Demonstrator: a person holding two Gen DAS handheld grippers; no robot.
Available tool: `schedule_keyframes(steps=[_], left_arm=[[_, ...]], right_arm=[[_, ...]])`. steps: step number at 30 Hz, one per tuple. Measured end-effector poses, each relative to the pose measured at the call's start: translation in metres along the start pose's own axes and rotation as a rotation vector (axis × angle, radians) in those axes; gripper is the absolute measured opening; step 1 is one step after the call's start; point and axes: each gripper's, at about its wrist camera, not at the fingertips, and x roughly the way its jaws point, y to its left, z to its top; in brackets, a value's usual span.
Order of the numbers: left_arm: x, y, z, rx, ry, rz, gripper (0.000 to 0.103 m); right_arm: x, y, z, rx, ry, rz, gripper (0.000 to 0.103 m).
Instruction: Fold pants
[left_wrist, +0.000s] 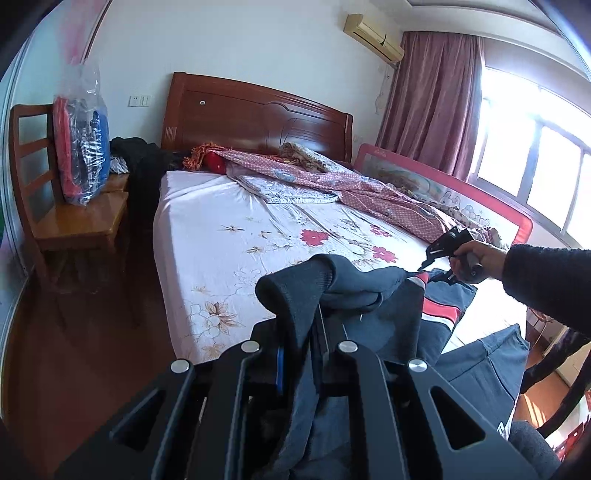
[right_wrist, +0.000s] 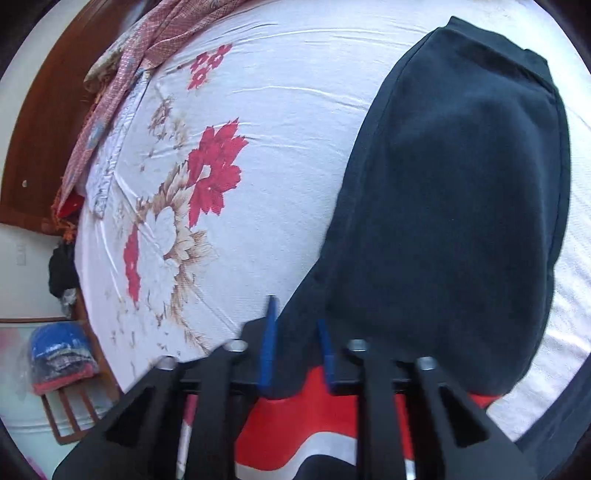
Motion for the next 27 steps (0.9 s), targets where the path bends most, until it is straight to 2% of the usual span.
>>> schedule_keyframes(steps=[2, 4, 7, 8, 10, 13, 15, 17, 18, 21, 22, 26, 27], left_arm=[[0.003, 0.005, -0.002, -0.001, -0.002, 0.057, 0.010], [0.004, 0.016, -0.005, -0.052, -0.013, 0.110, 0.010], [0.003, 0.029, -0.014, -0.124, -0.026, 0.197, 0.010], [-0.001, 0.033, -0.018, -0.150, -0.041, 0.223, 0.011], [-0.010, 0.037, -0.026, -0.175, -0.056, 0.262, 0.011], [-0.035, 0.036, -0.043, -0.183, -0.062, 0.280, 0.014], [-0.047, 0.034, -0.056, -0.193, -0.041, 0.258, 0.017], [-0.058, 0.031, -0.075, -0.203, 0.002, 0.248, 0.021], [-0.062, 0.029, -0.084, -0.206, 0.018, 0.237, 0.021], [-0.072, 0.020, -0.109, -0.187, 0.063, 0.254, 0.023], [-0.076, 0.020, -0.114, -0.206, 0.067, 0.250, 0.023], [-0.094, 0.014, -0.124, -0.232, 0.062, 0.254, 0.025], [-0.097, 0.011, -0.126, -0.237, 0.061, 0.243, 0.025]], right_arm=[[-0.008, 0.000, 0.000, -0.013, -0.030, 0.063, 0.005], [-0.031, -0.003, -0.004, -0.017, -0.065, 0.223, 0.005], [-0.086, -0.032, -0.027, -0.005, -0.127, 0.550, 0.005], [-0.106, -0.046, -0.041, -0.039, -0.145, 0.615, 0.005], [-0.133, -0.086, -0.074, -0.077, -0.154, 0.687, 0.005], [-0.147, -0.164, -0.131, -0.076, -0.117, 0.677, 0.005], [-0.144, -0.210, -0.164, -0.059, -0.094, 0.621, 0.005], [-0.131, -0.256, -0.190, 0.015, -0.044, 0.584, 0.005], [-0.129, -0.273, -0.200, 0.047, -0.051, 0.567, 0.005], [-0.127, -0.300, -0.224, 0.067, -0.070, 0.535, 0.005], [-0.130, -0.305, -0.228, 0.080, -0.074, 0.553, 0.005], [-0.158, -0.306, -0.236, 0.045, -0.107, 0.559, 0.005], [-0.164, -0.309, -0.236, 0.028, -0.118, 0.530, 0.005]])
